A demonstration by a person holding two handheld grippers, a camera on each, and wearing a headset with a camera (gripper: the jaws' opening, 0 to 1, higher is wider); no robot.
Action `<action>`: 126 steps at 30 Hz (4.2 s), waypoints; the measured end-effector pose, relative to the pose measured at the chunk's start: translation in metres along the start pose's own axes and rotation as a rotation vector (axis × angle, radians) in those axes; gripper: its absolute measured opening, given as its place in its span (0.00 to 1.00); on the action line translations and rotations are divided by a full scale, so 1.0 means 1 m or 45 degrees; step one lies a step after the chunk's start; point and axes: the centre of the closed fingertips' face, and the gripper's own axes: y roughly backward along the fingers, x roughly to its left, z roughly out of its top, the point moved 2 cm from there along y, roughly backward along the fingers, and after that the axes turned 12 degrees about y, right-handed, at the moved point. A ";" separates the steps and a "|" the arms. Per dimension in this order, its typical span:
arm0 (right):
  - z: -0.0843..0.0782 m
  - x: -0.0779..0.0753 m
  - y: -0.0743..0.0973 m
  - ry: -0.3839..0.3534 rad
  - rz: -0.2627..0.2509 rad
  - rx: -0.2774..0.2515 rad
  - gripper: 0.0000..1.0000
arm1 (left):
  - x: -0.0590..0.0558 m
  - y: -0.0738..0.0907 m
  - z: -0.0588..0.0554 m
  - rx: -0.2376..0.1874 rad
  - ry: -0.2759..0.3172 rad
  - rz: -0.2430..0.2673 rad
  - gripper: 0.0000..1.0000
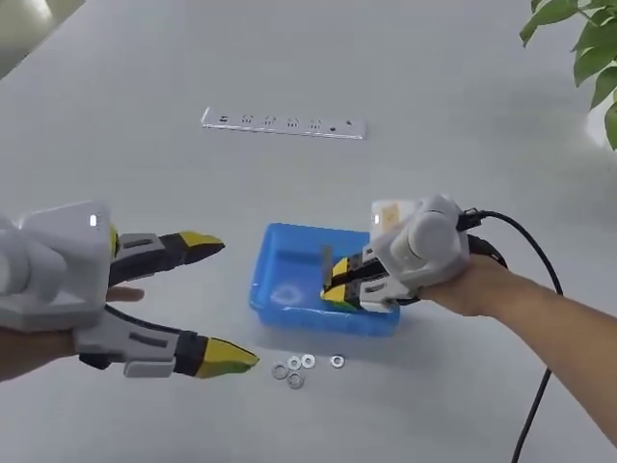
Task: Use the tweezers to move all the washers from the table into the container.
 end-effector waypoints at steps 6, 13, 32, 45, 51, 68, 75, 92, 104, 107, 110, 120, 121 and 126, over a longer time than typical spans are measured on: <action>0.000 0.000 0.000 0.001 0.001 0.003 0.09 | 0.003 -0.008 0.009 0.014 -0.043 -0.030 0.75; 0.003 -0.001 0.002 0.009 0.004 0.013 0.09 | 0.005 -0.020 0.022 0.041 -0.098 -0.070 0.65; 0.003 -0.001 0.001 0.012 0.004 0.013 0.09 | 0.008 -0.066 0.048 0.127 -0.282 -0.197 0.30; 0.002 0.000 0.001 0.015 0.009 0.013 0.09 | 0.007 -0.085 0.044 0.202 -0.361 -0.281 0.12; 0.002 0.001 0.001 0.017 0.015 0.015 0.10 | 0.006 -0.087 0.042 0.223 -0.376 -0.307 0.06; 0.002 -0.001 0.011 0.031 -0.004 0.038 0.15 | 0.005 -0.091 0.043 0.230 -0.405 -0.321 0.06; 0.006 0.000 0.033 -0.016 -0.032 0.051 0.23 | 0.005 -0.091 0.043 0.241 -0.403 -0.304 0.05; 0.003 0.016 0.092 -0.175 -0.162 0.100 0.53 | -0.002 -0.083 0.055 0.223 -0.400 -0.300 0.05; 0.003 0.034 0.115 -0.248 -0.214 0.073 0.69 | -0.012 -0.067 0.068 0.213 -0.415 -0.280 0.05; 0.002 0.038 0.120 -0.258 -0.227 0.071 0.72 | -0.015 -0.063 0.072 0.213 -0.418 -0.271 0.05; 0.001 0.042 0.123 -0.266 -0.232 0.066 0.74 | -0.019 -0.058 0.075 0.216 -0.427 -0.271 0.05; 0.001 0.052 0.131 -0.278 -0.250 0.073 0.77 | -0.034 -0.047 0.082 0.216 -0.454 -0.286 0.05; 0.001 0.053 0.132 -0.278 -0.252 0.075 0.77 | -0.036 -0.047 0.081 0.219 -0.456 -0.290 0.05; 0.001 0.058 0.134 -0.288 -0.258 0.075 0.76 | -0.042 -0.045 0.079 0.228 -0.464 -0.303 0.05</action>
